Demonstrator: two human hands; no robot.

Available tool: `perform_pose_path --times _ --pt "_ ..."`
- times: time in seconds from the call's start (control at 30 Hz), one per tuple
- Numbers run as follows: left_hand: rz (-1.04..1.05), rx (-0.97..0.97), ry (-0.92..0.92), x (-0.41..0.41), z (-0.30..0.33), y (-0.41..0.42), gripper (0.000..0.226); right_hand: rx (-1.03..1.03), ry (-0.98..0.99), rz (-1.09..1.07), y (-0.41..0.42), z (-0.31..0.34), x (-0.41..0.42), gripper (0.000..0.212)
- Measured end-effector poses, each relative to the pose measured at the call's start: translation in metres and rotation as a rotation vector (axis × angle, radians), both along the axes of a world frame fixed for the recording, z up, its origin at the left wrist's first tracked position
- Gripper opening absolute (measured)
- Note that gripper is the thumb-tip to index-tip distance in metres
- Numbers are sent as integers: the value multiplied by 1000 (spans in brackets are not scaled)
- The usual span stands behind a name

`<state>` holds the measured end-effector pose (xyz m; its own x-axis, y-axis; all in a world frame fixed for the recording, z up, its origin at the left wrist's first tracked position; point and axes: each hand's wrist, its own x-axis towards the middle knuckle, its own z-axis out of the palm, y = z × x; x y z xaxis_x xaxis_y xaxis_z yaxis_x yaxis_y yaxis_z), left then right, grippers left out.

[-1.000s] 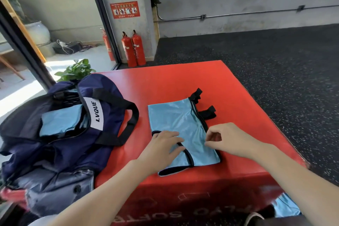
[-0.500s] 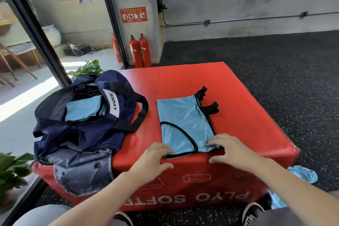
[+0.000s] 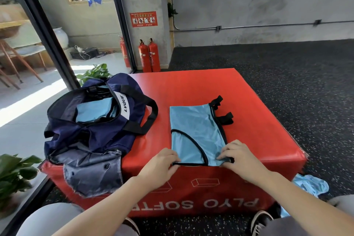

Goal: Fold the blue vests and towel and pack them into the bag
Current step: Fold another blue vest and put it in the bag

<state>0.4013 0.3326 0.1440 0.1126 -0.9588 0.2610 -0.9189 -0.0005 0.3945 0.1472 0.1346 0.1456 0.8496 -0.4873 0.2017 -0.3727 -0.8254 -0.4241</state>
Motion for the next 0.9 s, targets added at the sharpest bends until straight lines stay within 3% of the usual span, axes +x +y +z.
perform_pose_path --times 0.1,0.3,0.47,0.6,0.9 --pt "-1 -43 -42 -2 1 3 18 -55 14 40 4 1 -3 15" --pt "110 -105 67 -12 11 5 24 -18 27 42 16 16 -3 8" --pt "112 -172 173 -10 22 -1 11 309 -175 -36 24 50 -4 7" --pt "160 -274 324 -7 33 -13 10 420 -306 -67 15 70 4 13" --pt "361 -352 492 13 54 -65 5 370 -362 -135 -34 86 52 5"
